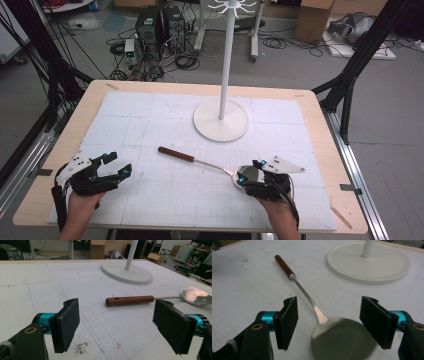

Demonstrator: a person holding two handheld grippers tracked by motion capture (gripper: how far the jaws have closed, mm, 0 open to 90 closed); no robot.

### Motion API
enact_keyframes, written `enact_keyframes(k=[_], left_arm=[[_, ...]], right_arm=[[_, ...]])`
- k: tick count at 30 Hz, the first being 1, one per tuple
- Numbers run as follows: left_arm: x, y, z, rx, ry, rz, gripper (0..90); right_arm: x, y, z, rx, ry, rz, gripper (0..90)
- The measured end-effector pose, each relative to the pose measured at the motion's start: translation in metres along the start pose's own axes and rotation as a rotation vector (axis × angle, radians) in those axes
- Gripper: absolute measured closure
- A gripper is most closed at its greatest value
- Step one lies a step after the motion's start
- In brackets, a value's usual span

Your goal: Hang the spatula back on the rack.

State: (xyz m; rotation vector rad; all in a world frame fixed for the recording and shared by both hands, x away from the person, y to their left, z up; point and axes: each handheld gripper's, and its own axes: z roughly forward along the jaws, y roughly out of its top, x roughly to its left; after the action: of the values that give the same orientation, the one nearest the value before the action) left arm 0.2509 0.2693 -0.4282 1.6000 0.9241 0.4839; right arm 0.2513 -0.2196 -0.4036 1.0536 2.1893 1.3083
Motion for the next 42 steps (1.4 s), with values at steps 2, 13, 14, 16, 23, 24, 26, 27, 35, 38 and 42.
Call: enact_keyframes(k=[2,13,14,16,23,24,26,27,35,38,42], left_arm=[[-0.001,-0.001,0.002,0.009,-0.007,-0.001,22.3],[-0.001,-0.001,0.006,0.014,-0.023,-0.008,23.4],[-0.001,-0.001,0.006,0.013,-0.023,-0.01,23.5],[-0.002,-0.001,0.006,0.015,-0.022,-0.011,23.6],[0.0,-0.001,0.005,0.018,-0.014,-0.015,24.7],[0.0,-0.002,0.005,0.018,-0.014,-0.016,24.7],[0.001,-0.002,0.005,0.022,-0.012,-0.018,24.9],[0.001,-0.002,0.005,0.023,-0.013,-0.019,25.0],[0.002,-0.002,0.004,0.021,-0.013,-0.025,25.3],[0.001,-0.002,0.005,0.026,-0.017,-0.023,25.5],[0.0,-0.003,0.007,0.032,-0.024,-0.019,26.1]], right_arm=[[0.004,0.01,0.013,0.023,0.029,-0.036,34.2],[0.011,0.043,0.07,0.23,0.144,-0.216,47.1],[0.011,0.044,0.075,0.247,0.158,-0.226,45.8],[0.013,0.047,0.084,0.29,0.177,-0.25,42.6],[0.015,0.054,0.109,0.393,0.186,-0.314,29.5],[0.015,0.054,0.112,0.408,0.198,-0.307,29.4],[0.013,0.051,0.118,0.451,0.212,-0.301,32.3],[0.013,0.05,0.119,0.472,0.219,-0.299,37.4],[0.017,0.048,0.123,0.498,0.248,-0.402,65.6],[0.016,0.048,0.123,0.506,0.261,-0.375,71.6],[0.013,0.048,0.123,0.504,0.265,-0.347,79.3]])
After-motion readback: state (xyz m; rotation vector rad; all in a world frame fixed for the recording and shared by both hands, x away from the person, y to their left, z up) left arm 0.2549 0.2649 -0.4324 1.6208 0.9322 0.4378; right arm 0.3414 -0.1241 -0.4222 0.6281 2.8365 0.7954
